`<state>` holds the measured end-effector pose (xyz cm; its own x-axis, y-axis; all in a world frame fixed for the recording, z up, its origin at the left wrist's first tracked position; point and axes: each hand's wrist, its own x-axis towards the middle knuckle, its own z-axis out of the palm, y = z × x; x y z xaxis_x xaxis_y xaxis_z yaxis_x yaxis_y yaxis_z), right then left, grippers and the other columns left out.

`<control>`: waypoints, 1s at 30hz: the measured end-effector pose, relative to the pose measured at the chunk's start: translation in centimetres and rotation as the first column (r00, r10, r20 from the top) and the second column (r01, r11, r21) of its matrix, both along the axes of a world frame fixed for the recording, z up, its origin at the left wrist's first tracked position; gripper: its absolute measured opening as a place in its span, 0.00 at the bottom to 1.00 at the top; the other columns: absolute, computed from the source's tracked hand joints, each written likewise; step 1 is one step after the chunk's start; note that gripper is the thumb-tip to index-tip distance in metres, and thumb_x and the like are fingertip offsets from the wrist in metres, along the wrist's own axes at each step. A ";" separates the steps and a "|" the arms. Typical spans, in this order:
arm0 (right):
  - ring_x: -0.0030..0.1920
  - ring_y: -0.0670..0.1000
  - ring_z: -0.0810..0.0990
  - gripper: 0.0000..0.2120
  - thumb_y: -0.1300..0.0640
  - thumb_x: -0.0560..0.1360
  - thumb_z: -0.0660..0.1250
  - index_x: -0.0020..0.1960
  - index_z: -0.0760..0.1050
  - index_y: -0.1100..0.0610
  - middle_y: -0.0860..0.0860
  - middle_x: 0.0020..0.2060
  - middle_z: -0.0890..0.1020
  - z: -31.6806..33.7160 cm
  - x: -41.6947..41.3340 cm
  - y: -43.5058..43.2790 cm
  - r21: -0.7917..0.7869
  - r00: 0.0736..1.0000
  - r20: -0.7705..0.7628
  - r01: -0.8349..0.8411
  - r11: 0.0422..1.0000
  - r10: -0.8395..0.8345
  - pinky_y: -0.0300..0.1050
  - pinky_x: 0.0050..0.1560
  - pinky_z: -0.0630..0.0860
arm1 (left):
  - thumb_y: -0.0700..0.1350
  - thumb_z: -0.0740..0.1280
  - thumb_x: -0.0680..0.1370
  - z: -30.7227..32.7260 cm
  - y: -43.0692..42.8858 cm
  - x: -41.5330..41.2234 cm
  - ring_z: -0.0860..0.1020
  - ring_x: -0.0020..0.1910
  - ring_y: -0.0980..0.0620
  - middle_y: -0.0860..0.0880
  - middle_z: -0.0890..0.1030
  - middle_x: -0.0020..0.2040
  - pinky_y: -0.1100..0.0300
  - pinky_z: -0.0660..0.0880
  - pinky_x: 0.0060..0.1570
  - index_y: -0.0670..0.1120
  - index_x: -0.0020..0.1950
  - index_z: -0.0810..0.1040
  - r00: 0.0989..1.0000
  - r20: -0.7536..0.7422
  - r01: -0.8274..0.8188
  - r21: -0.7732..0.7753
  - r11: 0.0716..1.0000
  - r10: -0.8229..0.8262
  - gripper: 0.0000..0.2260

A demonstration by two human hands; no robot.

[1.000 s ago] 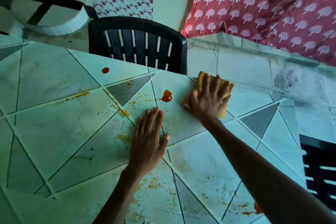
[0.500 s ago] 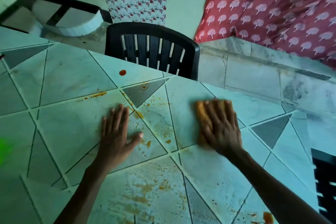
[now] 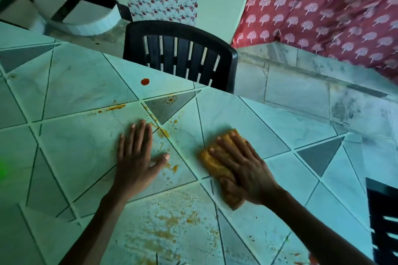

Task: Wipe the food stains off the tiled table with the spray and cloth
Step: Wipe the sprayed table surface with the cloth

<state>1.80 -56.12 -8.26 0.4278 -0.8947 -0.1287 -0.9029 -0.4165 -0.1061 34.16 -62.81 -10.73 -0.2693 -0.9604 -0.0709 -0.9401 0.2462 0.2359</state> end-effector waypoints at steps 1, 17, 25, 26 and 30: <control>0.81 0.60 0.41 0.34 0.35 0.79 0.51 0.81 0.46 0.42 0.48 0.82 0.48 -0.4 -0.8 -1.1 -0.001 0.995 -0.003 0.100 0.995 -0.100 0.62 0.79 0.45 | 0.70 0.48 0.76 0.1 0.0 0.0 0.47 0.80 0.46 0.48 0.45 0.81 0.43 0.46 0.77 0.46 0.81 0.47 1.000 0.005 -0.002 -0.001 1.000 0.002 0.40; 0.81 0.58 0.42 0.35 0.34 0.78 0.57 0.81 0.50 0.42 0.47 0.82 0.49 -0.2 2.6 -5.5 -0.016 0.978 0.034 -0.204 0.979 0.205 0.61 0.79 0.50 | 0.71 0.49 0.75 0.0 -0.3 0.1 0.44 0.80 0.47 0.48 0.45 0.81 0.46 0.41 0.77 0.47 0.81 0.48 1.000 -0.030 0.009 0.002 1.000 -0.009 0.42; 0.79 0.63 0.34 0.35 0.37 0.80 0.47 0.81 0.38 0.48 0.53 0.81 0.39 -0.5 11.9 -15.4 0.061 0.664 0.170 0.730 0.681 -0.728 0.69 0.76 0.41 | 0.72 0.48 0.75 0.1 -0.4 0.5 0.44 0.80 0.47 0.48 0.46 0.81 0.46 0.41 0.76 0.47 0.81 0.48 0.999 -0.052 0.013 0.007 1.000 -0.013 0.43; 0.78 0.65 0.33 0.35 0.38 0.81 0.46 0.81 0.37 0.50 0.55 0.80 0.38 -0.5 13.8 -15.9 0.073 0.626 0.180 0.760 0.645 -0.759 0.69 0.76 0.41 | 0.73 0.48 0.74 0.0 -0.4 0.5 0.44 0.80 0.47 0.48 0.45 0.81 0.47 0.41 0.76 0.47 0.81 0.48 0.998 -0.066 0.016 0.007 1.000 -0.015 0.43; 0.79 0.61 0.34 0.33 0.36 0.82 0.45 0.82 0.41 0.47 0.52 0.81 0.40 -0.6 13.8 -12.2 -0.017 0.933 0.105 0.348 0.937 -0.344 0.67 0.77 0.44 | 0.66 0.56 0.75 0.3 -0.8 1.4 0.52 0.79 0.45 0.46 0.54 0.80 0.45 0.46 0.75 0.43 0.79 0.59 0.960 -0.274 0.063 0.026 0.998 -0.053 0.39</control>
